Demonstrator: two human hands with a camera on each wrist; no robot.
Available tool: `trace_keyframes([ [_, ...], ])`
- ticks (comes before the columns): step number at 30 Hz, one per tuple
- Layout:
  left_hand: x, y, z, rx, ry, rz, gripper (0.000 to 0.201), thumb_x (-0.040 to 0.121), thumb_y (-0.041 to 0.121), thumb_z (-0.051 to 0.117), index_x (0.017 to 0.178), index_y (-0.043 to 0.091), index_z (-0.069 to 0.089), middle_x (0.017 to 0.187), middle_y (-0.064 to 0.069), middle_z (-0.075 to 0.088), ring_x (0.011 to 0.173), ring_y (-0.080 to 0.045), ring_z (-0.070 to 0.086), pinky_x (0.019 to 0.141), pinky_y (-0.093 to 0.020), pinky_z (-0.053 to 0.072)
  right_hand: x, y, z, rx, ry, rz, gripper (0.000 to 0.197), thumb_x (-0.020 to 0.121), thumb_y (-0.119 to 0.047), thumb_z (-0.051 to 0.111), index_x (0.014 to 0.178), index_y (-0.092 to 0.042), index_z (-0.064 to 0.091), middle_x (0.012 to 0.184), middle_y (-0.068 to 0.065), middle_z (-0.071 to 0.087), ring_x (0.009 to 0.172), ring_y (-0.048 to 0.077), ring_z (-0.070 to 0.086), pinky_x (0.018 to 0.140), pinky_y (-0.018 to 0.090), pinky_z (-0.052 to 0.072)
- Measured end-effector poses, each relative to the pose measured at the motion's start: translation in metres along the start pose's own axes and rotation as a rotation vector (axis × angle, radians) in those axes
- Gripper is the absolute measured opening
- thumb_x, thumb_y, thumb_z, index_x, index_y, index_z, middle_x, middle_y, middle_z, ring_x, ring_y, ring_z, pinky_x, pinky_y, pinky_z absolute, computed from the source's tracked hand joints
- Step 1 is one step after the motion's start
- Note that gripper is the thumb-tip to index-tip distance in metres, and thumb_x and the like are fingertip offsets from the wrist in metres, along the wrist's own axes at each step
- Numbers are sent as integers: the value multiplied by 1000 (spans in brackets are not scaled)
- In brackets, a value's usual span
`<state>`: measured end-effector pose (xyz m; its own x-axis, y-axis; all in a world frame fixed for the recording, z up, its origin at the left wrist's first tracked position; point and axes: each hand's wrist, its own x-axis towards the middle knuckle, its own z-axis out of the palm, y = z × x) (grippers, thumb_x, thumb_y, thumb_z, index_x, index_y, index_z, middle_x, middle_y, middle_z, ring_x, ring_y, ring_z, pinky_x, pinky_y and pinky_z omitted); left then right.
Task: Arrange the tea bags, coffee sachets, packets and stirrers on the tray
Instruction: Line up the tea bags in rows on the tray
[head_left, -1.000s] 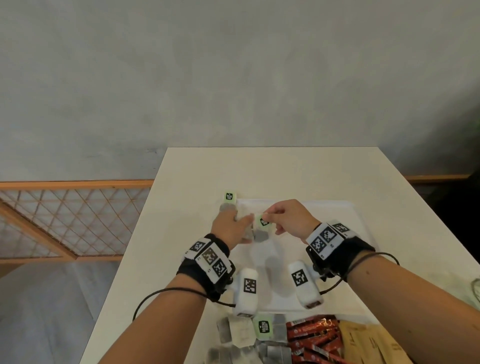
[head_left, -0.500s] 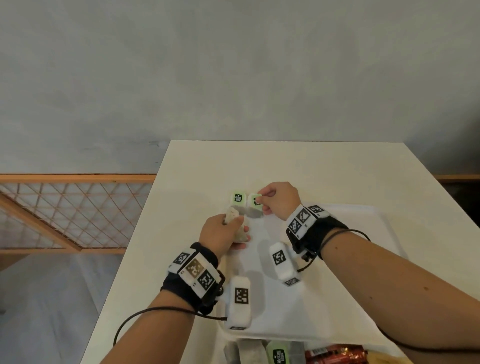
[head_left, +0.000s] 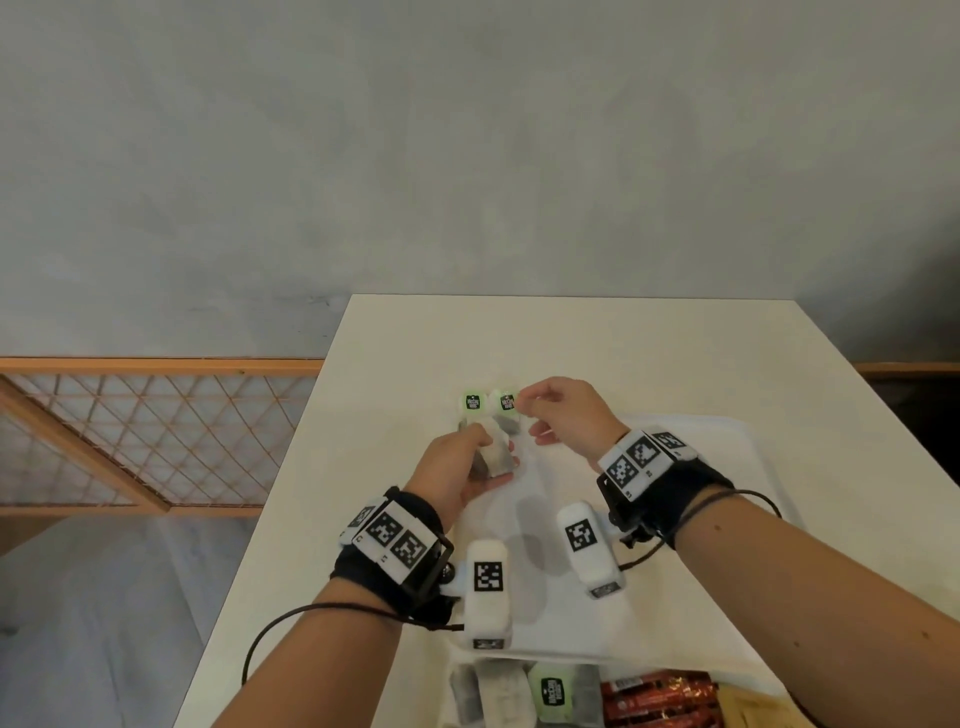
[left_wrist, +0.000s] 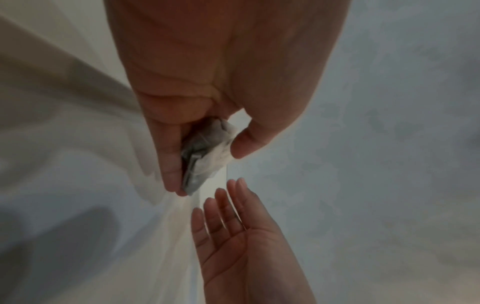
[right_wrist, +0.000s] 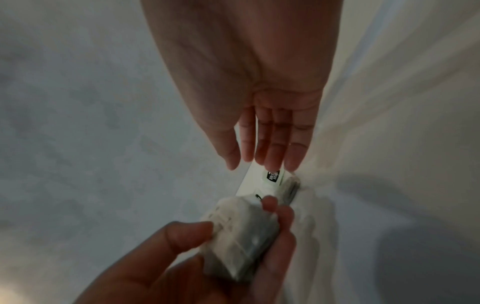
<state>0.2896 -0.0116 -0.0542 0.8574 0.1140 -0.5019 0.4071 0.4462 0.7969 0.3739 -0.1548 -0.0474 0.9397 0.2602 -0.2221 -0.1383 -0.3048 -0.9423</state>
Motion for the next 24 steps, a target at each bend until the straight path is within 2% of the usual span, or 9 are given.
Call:
trace_keyframes([
  [2, -5, 0, 7, 13, -8, 26, 32, 93, -1, 43, 121, -8, 56, 111, -24, 65, 103, -35, 66, 76, -37, 61, -18, -1, -4, 0, -75, -1, 16, 90, -21, 67, 100, -9, 69, 89, 3, 67, 67, 16, 62, 67, 30, 55],
  [6, -25, -3, 24, 105, -69, 115, 28, 95, -2, 49, 121, -3, 58, 100, -17, 68, 93, -27, 69, 82, -37, 60, -48, 1, -13, -5, -55, -43, 14, 89, -24, 68, 96, -13, 71, 86, 7, 68, 69, 16, 62, 63, 26, 53],
  [10, -44, -6, 37, 173, -119, 149, 26, 94, 1, 57, 120, -3, 61, 115, -23, 68, 106, -33, 67, 81, -37, 60, -70, 0, -23, 25, -3, -92, 8, 87, -19, 71, 93, -15, 70, 78, 9, 63, 69, 17, 60, 60, 27, 51],
  [14, -55, -11, 42, 253, -64, 165, 34, 89, 8, 68, 117, -10, 60, 111, -25, 65, 104, -35, 68, 70, -33, 61, -89, 0, -29, 89, 25, -92, 10, 87, -16, 72, 84, -11, 63, 80, 8, 65, 71, 20, 62, 64, 32, 54],
  [16, -59, -16, 42, 317, -24, 182, 35, 87, 12, 71, 114, -9, 62, 102, -21, 66, 92, -30, 71, 65, -30, 60, -96, 0, -33, 92, 54, -91, 14, 88, -15, 71, 82, -9, 59, 79, 9, 63, 71, 22, 62, 63, 33, 56],
  [18, -65, -20, 42, 378, 15, 215, 24, 88, 11, 69, 108, -3, 67, 94, -15, 71, 78, -21, 73, 63, -28, 60, -101, 3, -38, 73, 94, -86, 16, 89, -14, 69, 82, -9, 57, 81, 13, 62, 72, 25, 61, 63, 36, 56],
  [21, -71, -26, 41, 419, 101, 285, 18, 90, 10, 65, 105, 1, 69, 93, -12, 73, 77, -20, 73, 62, -26, 59, -104, 9, -44, -64, 175, -82, 20, 86, -19, 72, 74, -11, 59, 76, 10, 64, 73, 27, 63, 74, 45, 58],
  [24, -79, -32, 46, 477, 111, 317, 14, 90, 11, 64, 100, 3, 69, 91, -11, 73, 78, -20, 74, 61, -25, 58, -110, 13, -44, -218, 183, -87, 23, 84, -23, 73, 67, -14, 60, 71, 2, 65, 78, 26, 66, 80, 48, 56],
])
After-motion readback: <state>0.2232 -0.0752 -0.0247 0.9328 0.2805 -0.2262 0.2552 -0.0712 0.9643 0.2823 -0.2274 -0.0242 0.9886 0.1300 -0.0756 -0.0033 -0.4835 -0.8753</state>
